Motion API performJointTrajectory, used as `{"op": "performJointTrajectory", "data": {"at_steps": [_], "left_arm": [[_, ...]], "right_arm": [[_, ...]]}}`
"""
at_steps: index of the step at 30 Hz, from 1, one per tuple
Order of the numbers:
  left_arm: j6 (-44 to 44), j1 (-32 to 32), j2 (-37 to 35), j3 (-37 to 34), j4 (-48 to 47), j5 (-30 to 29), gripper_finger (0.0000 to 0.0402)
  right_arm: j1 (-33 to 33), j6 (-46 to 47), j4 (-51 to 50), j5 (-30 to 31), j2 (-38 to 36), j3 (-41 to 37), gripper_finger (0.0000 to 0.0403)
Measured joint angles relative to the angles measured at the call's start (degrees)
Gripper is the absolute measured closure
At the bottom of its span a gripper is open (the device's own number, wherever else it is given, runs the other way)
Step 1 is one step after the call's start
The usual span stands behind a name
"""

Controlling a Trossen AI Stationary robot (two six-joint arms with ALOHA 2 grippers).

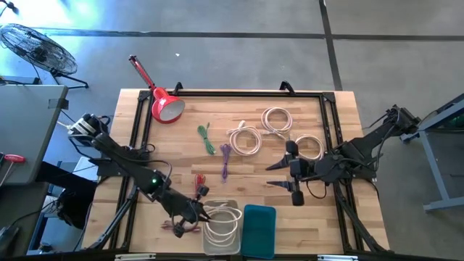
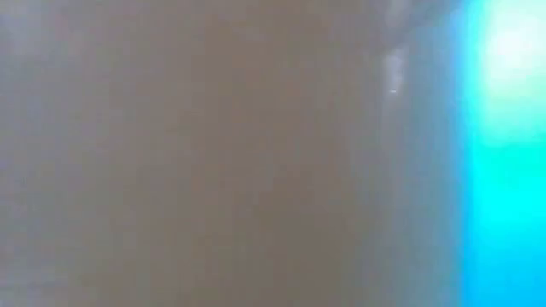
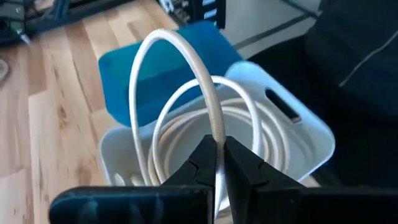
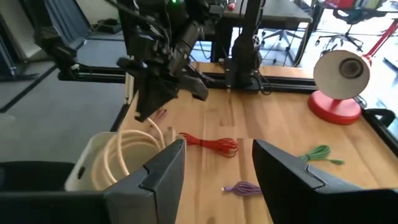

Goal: Pick & Place USB Port
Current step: Put the light brown HDMI cable into the white bin

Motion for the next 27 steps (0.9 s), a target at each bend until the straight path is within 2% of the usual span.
{"op": "performJointTrajectory", "data": {"at_steps": [6, 15, 27], "left_arm": [[0.53, -0.02, 2.53, 0.01, 0.1, -0.84, 0.0387], [-4.78, 0.0, 2.72, 0.02, -0.21, -3.15, 0.0327], [-9.46, 0.79, 2.72, 0.08, -0.27, -2.77, 0.0254]], "right_arm": [[-0.02, 2.39, -0.61, -0.5, 0.0, 0.0, 0.0222], [0.62, 6.12, -1.37, -1.19, 0.02, 0.0, 0.0222], [3.37, 7.41, -2.49, -0.42, 0.02, 0.0, 0.0222]]}}
